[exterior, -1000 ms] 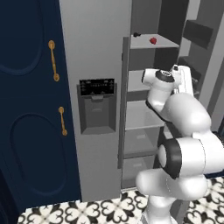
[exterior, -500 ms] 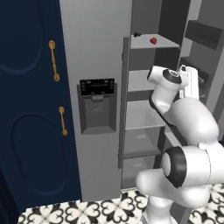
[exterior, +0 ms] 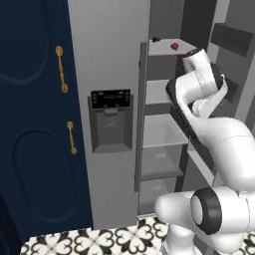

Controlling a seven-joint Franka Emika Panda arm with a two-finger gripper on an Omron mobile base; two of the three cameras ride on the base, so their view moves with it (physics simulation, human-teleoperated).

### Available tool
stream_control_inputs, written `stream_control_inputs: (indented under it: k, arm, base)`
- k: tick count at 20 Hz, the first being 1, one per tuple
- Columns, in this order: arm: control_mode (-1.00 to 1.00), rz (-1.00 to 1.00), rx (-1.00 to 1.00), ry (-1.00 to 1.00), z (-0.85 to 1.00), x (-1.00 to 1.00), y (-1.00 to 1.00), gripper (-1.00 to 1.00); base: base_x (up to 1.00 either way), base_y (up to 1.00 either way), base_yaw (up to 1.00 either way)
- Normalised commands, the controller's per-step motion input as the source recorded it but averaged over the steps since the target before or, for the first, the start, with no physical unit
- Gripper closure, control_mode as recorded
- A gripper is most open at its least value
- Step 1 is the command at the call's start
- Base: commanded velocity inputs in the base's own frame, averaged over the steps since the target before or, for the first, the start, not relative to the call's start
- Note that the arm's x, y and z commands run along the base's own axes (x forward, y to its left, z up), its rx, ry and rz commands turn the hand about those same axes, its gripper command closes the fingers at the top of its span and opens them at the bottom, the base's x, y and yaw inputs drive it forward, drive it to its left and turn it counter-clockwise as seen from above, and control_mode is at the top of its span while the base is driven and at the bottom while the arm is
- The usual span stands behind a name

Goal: Take the strawberry from the fridge and place it on top of the pancake, located on the dining counter.

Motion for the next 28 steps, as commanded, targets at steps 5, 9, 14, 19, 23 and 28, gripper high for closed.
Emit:
stream_control_inputs:
  k: [5,9,14,19,23,28]
  arm:
    - [-1.0,-0.3,0.76,-0.55,-0.1,-0.91,0.83,-1.0]
    - [-1.0,-0.31,0.36,-0.37,0.0,-0.98,0.98,-1.0]
    - [-1.0,-0.44,0.03,0.17,-0.2,-0.46,0.52,-1.0]
    - [-1.0,-0.25,0.0,0.07,-0.19,-0.31,-0.03,-1.0]
    - [-1.0,-0.01,0.0,0.0,-0.22,-0.17,0.0,-1.0]
    - [-1.0,0.0,-0.01,0.01,-0.35,0.0,0.0,-1.0]
  base:
    - [0.0,0.0,0.0]
    - [0.0,0.0,0.0]
    - [0.0,0.0,0.0]
    - [0.0,0.0,0.0]
    - [0.0,0.0,0.0]
    - [0.0,0.0,0.0]
